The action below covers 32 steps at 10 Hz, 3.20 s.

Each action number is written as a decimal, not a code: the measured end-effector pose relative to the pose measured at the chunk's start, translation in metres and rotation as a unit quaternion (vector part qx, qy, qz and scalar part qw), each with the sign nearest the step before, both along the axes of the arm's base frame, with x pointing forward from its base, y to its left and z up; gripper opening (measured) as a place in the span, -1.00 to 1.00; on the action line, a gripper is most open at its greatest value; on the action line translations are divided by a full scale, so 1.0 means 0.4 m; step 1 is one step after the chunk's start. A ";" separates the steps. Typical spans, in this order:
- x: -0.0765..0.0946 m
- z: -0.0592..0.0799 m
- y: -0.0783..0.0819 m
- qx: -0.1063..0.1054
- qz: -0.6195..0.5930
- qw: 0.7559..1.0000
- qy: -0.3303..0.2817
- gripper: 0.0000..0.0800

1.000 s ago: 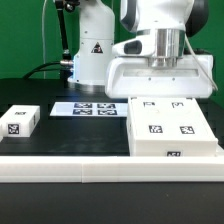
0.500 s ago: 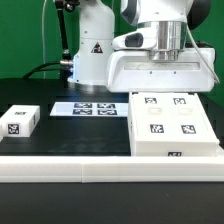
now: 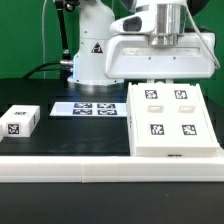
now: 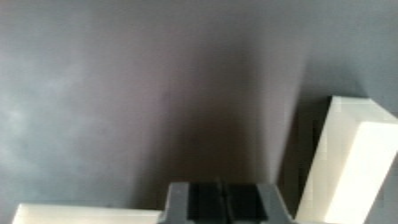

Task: Assemble cabinet

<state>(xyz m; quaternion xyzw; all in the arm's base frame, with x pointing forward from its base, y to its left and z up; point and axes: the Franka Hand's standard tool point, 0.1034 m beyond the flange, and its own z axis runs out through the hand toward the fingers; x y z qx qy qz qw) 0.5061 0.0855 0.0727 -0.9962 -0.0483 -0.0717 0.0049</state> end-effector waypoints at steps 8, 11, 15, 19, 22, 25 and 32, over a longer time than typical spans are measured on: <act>0.021 0.040 -0.007 0.001 0.002 1.000 0.008 -1.00; 0.043 0.082 -0.008 0.004 0.000 1.000 0.016 -1.00; 0.029 0.056 -0.014 0.001 0.003 1.000 0.017 -1.00; 0.049 0.089 -0.033 0.002 0.004 0.999 0.041 -1.00; 0.058 0.103 -0.033 0.003 0.004 0.998 0.062 -1.00; 0.042 0.084 -0.037 0.001 0.004 0.998 0.062 -1.00; 0.078 0.124 -0.045 0.002 0.000 0.995 0.100 -1.00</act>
Offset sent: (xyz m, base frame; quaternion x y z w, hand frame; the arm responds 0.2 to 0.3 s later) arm 0.0000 0.0000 0.0000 0.0000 0.0000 0.0000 1.0000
